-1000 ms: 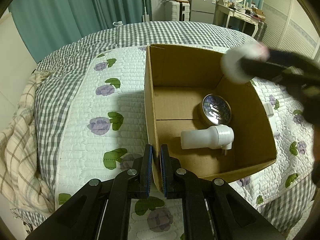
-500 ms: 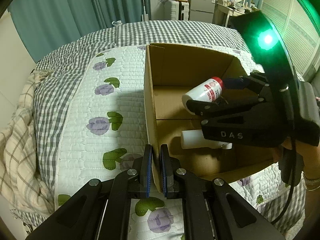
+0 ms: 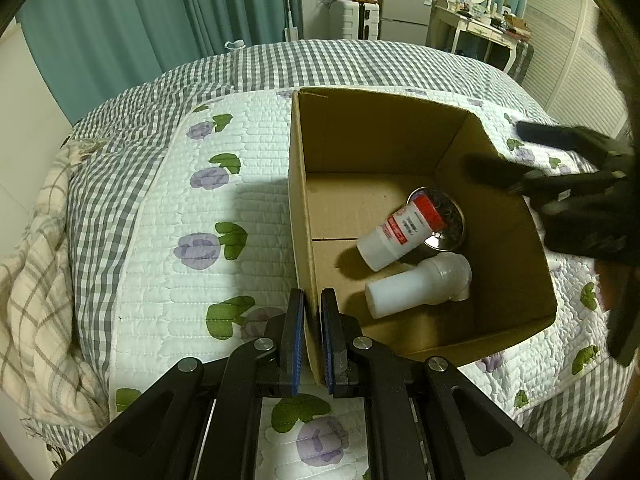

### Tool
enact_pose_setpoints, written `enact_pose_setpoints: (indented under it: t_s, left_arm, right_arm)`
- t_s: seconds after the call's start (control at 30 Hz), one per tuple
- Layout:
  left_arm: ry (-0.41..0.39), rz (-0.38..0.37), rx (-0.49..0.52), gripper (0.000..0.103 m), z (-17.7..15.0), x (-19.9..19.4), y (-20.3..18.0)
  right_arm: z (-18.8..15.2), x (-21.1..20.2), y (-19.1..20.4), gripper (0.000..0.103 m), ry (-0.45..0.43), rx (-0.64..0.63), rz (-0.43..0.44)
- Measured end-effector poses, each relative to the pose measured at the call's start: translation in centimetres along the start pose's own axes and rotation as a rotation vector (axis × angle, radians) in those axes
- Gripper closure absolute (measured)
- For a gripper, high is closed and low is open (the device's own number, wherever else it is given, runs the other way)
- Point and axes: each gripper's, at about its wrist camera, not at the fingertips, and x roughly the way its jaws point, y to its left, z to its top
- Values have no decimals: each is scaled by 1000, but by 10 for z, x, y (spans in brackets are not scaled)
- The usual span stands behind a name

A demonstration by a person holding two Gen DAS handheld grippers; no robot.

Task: Organize rigid objects
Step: 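Carry the bottle into the box and release it beside the tin, then grasp the black TV remote with the right tool and lift it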

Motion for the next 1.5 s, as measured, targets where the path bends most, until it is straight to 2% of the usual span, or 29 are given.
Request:
enact_pose_setpoints:
  t_s: [0.33, 0.43, 0.63, 0.9, 1.0, 1.1, 1.23, 1.4, 1.43, 1.47, 1.5]
  left_arm:
    - [-3, 3, 5, 95, 0, -2, -1]
    - [-6, -2, 6, 95, 0, -3, -1]
    - [-6, 4, 4, 95, 0, -4, -3]
    - [-4, 10, 5, 95, 0, -4, -5]
    - [-6, 9, 5, 95, -1, -3, -4]
    - [-6, 7, 5, 95, -1, -3, -4]
    - [-6, 4, 6, 95, -2, -3, -3]
    - [-4, 5, 7, 95, -2, -1, -3]
    - [-4, 5, 6, 95, -2, -1, -3]
    - [-4, 4, 5, 95, -2, 0, -3]
    - [-4, 5, 6, 95, -2, -1, -3]
  right_arm:
    - [-37, -65, -81, 9, -105, 104, -171]
    - [-51, -76, -105, 9, -105, 152, -209]
    - [-96, -73, -127, 9, -28, 182, -267]
    - [-155, -24, -104, 9, 117, 232, -157]
    - [-164, -3, -86, 9, 146, 244, -90]
    - [-163, 11, -72, 10, 150, 246, -66]
    - [-159, 28, -65, 30, 175, 264, -17]
    - [-158, 36, -65, 38, 191, 306, -18]
    - [-158, 35, -65, 44, 196, 312, -21]
    - [-158, 34, -64, 54, 206, 317, -20]
    - [-159, 33, -61, 59, 211, 324, 12]
